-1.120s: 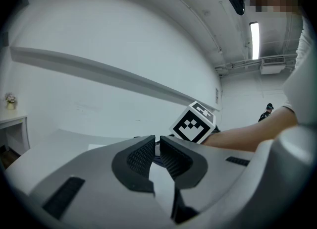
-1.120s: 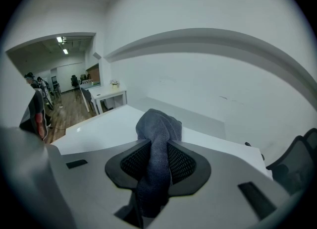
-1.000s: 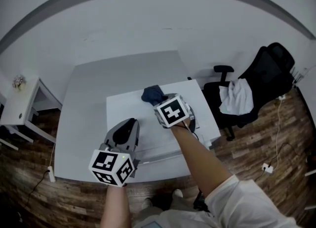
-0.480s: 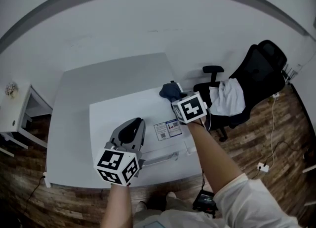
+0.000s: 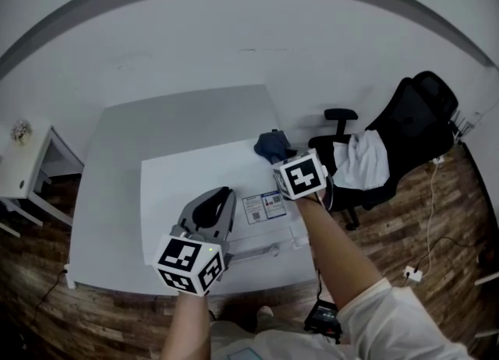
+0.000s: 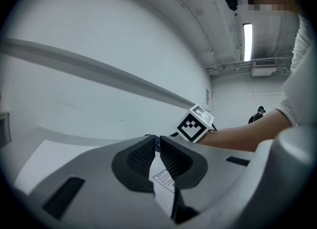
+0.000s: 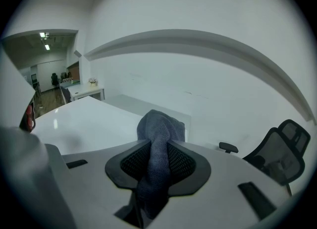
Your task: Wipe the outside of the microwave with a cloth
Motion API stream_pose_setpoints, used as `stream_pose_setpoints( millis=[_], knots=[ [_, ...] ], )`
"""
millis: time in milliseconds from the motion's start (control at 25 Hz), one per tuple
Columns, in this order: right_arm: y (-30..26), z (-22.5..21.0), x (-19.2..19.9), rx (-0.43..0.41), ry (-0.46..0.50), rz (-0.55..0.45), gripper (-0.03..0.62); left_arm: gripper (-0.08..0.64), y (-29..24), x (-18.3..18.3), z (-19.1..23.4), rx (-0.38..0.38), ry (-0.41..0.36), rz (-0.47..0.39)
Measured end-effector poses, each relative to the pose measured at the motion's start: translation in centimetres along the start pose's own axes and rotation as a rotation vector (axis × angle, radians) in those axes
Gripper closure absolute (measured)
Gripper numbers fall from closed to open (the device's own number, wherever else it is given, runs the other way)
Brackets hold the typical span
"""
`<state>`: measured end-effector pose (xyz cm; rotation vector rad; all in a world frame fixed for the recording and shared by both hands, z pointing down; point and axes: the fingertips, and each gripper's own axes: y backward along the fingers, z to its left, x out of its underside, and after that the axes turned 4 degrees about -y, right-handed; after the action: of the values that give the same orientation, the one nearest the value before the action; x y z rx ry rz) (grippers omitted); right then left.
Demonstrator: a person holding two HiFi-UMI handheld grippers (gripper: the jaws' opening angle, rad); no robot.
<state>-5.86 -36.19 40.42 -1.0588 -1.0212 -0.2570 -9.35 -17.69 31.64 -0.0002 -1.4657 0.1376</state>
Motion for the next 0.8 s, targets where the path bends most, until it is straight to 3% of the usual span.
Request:
stream_pose_setpoints(
  millis=[480, 800],
  knots=[
    [-2.7, 12.4, -3.3, -0.077, 0.047, -0.008, 0.483, 0.541, 6.2, -1.9, 8.2, -0.013, -0.006, -0.041],
    [-4.9, 22.1, -6.2, -0.156, 0.118, -0.029, 0.483, 0.541, 10.3, -0.8, 14.1, -0.024, 0.028, -0.038]
  ],
)
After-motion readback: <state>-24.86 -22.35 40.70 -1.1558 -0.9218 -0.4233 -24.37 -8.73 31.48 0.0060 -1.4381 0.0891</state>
